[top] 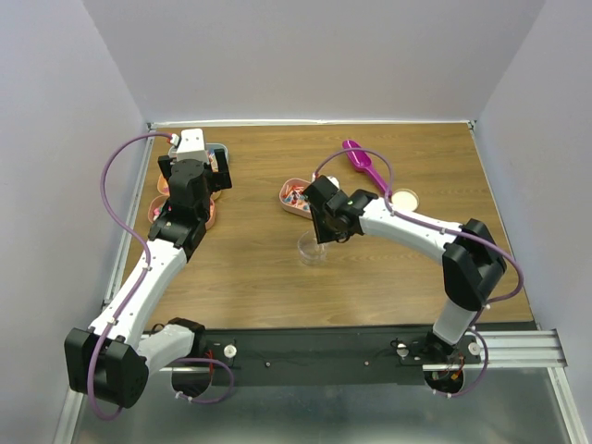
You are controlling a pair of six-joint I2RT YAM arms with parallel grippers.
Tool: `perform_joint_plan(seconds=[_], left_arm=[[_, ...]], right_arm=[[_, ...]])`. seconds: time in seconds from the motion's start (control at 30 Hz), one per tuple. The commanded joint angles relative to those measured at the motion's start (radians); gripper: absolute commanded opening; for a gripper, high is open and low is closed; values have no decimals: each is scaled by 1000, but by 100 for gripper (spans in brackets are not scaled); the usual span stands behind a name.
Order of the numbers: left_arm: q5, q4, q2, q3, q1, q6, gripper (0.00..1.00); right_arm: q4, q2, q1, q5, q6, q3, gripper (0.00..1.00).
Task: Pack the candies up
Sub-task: Place the packing bottle at the center of the board, then pick up the spatula from the center of the board.
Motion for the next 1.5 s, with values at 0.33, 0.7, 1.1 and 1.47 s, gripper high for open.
perform_joint_plan(seconds=[0.33,0.7,1.1,1.47], left_arm=[[15,11,4,18,8,-4,98],[30,11,5,21,8,-6,98],[33,7,2,17,8,0,98],[59,4,12,23,8,-3,98]], right_arm=[[-3,72,-13,-30,2,49,41],[-90,-61,-171,-65,-233,155,64],[287,41,-628,-341,-602,32,63],[328,328,-732,-508,-715,193,63]])
